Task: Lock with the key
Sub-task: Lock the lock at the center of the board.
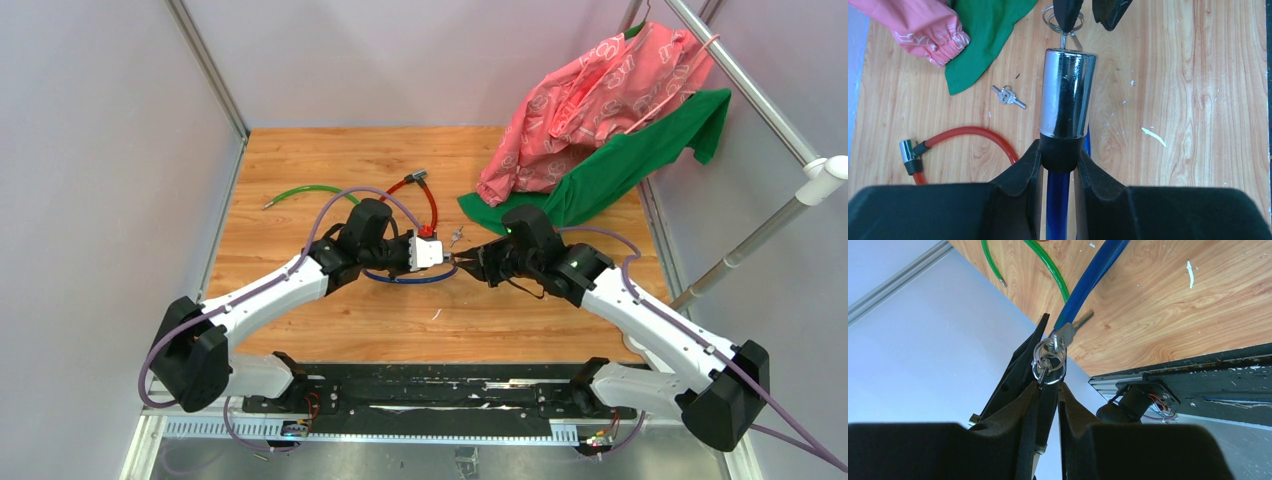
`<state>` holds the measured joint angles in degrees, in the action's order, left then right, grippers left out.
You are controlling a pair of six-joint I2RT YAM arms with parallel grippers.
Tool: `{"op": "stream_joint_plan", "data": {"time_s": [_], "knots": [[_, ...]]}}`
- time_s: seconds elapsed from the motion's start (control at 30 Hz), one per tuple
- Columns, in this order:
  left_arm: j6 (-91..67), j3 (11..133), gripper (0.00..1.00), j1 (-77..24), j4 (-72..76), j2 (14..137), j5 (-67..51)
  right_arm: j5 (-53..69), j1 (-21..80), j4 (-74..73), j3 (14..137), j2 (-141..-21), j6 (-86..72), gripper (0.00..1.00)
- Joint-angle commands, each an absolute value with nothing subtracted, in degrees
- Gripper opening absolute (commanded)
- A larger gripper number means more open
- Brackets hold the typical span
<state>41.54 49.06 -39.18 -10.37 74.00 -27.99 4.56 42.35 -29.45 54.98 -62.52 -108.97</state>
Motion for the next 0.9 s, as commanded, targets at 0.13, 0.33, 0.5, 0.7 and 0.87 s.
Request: {"op": "stream_joint_plan", "data": {"time_s": [0.13,0.33,0.5,0.7,0.87], "knots": [[41.53,48.87,0.0,-39.2,-12.84,75.27,-27.27,3.66,41.02,-28.76,52.24,-62.28,-110.29,0.2],[41.48,48.93,0.0,-39.2,-12.82,75.41,-27.31,3.47,40.01,-28.43,51.02,-62.31,-110.18,0.2],[41.3,48.79,0.0,-39.2,-12.75,75.48,-27.52,2.9,39.42,-27.88,51.14,-62.48,-109.51,0.19],[41.36,48.86,0.0,-39.22,-12.74,75.44,-27.43,2.94,39.18,-26.97,50.92,-62.74,-109.44,0.05],[41.06,48.95,0.0,-39.2,-12.8,75.07,-28.23,2.78,38.9,-26.53,50.46,-63.08,-108.29,0.0]]}}
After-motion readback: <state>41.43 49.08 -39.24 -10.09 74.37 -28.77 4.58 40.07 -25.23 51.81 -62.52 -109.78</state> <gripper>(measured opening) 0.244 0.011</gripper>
